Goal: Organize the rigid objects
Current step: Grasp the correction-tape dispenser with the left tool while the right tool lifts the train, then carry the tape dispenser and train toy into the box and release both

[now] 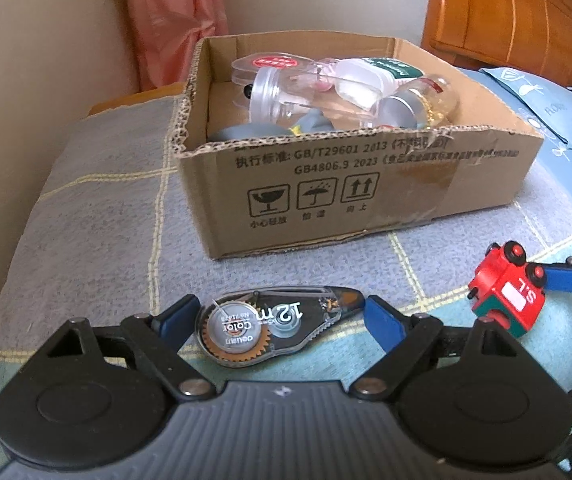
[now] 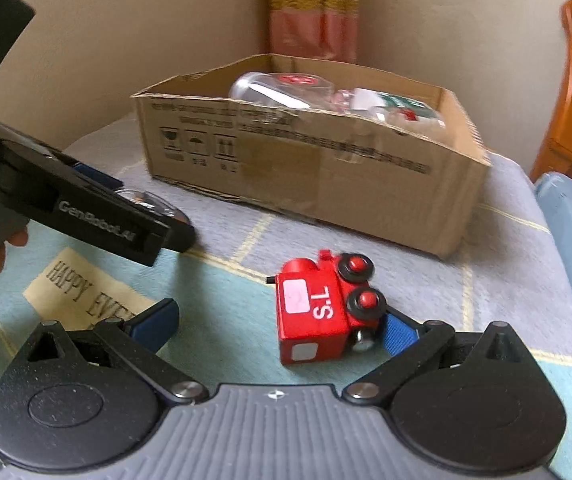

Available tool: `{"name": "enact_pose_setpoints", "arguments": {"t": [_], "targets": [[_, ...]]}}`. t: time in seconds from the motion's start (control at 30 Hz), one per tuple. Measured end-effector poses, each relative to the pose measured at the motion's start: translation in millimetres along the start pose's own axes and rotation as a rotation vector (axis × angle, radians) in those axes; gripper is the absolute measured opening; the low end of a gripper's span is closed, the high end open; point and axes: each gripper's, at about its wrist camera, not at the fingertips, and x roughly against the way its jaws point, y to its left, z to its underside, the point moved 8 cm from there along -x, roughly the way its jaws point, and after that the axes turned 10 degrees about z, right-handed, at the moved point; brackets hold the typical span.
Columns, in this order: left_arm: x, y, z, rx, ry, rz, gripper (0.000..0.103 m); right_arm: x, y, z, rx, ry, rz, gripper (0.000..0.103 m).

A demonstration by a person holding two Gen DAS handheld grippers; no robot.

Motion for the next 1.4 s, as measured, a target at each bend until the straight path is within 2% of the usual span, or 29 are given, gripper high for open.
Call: {"name": "enact_pose_setpoints", "arguments": {"t": [0.2, 0.5, 0.6, 0.63, 0.8, 1.0, 1.4], "targets": [[3.3, 1.5, 5.0, 0.043, 0.005, -0.026, 0.09, -5.9, -5.3, -5.9, -0.001, -0.007, 0.001, 0.1], [0.6, -1.6, 2.5, 0.048, -0.012, -0.035, 0.089, -0.4, -14.4, -9.2, 0.019, -0.006, 0.015, 0.071], [1.1, -2.0, 1.6, 0.043, -0.005, -0.026, 0.089, -0.1, -15.2, -11.2, 0.016, -0.001, 0.026, 0.056], [1.4, -2.5, 1.5, 0.038, -0.001, -0.018, 0.089, 0.0, -16.6, -11.4, 0.011, 0.007, 0.023, 0.054], [10.1, -4.3, -3.4, -0.002, 0.007, 0.019, 0.089, 3.8, -23.2, -11.9, 0.013, 0.029, 0.032, 0.054], [32.1, -14.9, -18.6, -0.096, 0.012, 0.074, 0.089, 21.9, -30.2, -21.9, 0.042, 0.01, 0.025, 0.054], [69.6, -28.1, -72.3, -0.184, -0.032, 0.151, 0.089, 61.6, -48.6, -66.9, 0.077, -0.093, 0.019, 0.054]]}}
